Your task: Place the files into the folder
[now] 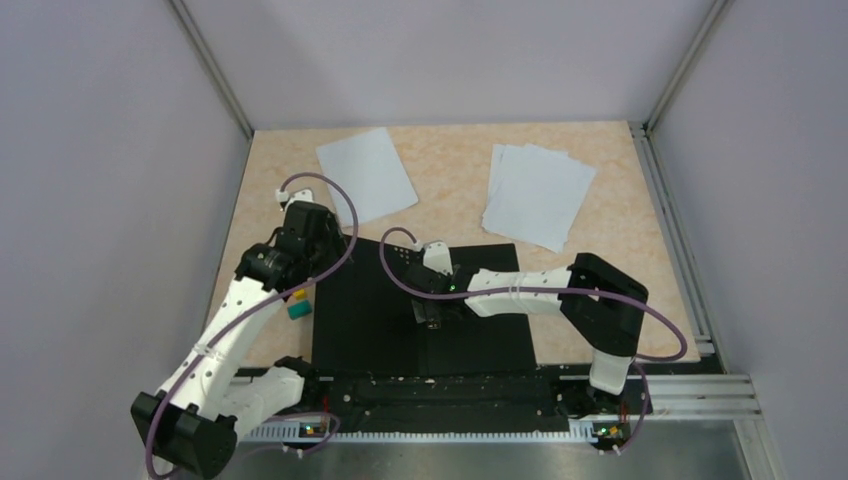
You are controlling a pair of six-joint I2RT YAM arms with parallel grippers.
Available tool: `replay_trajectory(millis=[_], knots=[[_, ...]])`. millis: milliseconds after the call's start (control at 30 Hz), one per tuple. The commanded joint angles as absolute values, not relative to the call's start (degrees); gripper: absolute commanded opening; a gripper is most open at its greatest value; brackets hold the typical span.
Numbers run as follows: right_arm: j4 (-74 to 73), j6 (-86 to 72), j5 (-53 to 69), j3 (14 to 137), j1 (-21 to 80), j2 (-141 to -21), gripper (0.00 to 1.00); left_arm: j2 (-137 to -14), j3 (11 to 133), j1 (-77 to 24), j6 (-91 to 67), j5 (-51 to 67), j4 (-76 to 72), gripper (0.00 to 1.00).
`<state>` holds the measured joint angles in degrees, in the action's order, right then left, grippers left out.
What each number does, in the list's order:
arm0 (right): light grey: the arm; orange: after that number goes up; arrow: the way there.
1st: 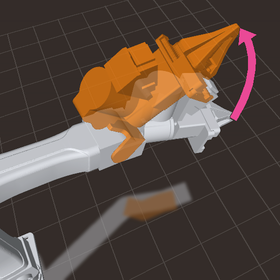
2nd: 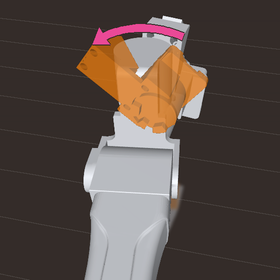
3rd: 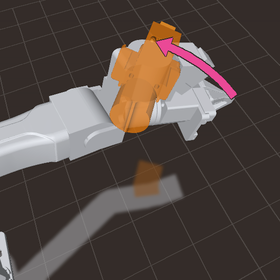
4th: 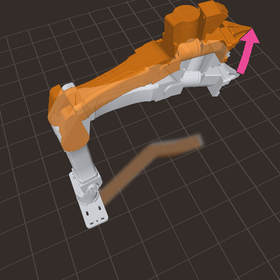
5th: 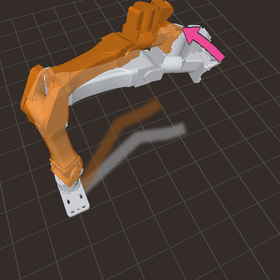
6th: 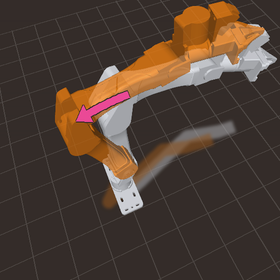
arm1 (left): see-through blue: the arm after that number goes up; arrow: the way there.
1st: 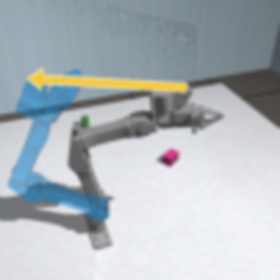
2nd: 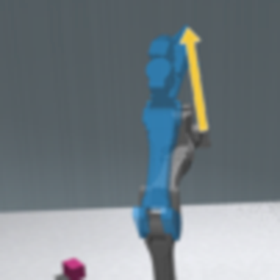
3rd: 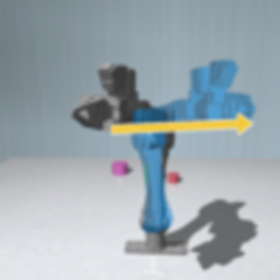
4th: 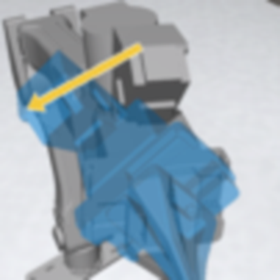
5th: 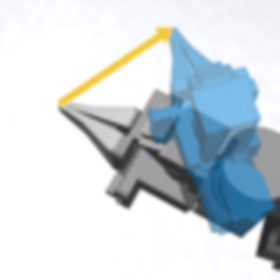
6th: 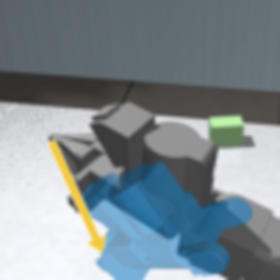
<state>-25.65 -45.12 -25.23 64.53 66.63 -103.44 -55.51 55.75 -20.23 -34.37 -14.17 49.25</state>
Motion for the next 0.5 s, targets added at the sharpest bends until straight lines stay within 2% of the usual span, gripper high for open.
replay_trajectory(millis=[0,167,233,467], knots=[[-23.7,-45.4,-26.1,63.0,66.1,-103.5,0.64,-58.0,56.8,-20.0,-34.9,-11.0,45.6,0.66],[-20.6,-45.9,-25.6,56.4,63.9,-99.1,0.44,-60.8,58.5,-20.0,-35.4,-4.7,44.5,0.65],[-19.6,-45.3,-25.4,54.5,63.1,-97.4,0.39,-62.1,58.5,-20.0,-35.2,-2.0,43.7,0.65],[-17.8,-42.7,-23.9,51.9,61.5,-94.0,0.37,-66.0,55.3,-22.4,-37.6,5.4,40.3,0.63]])
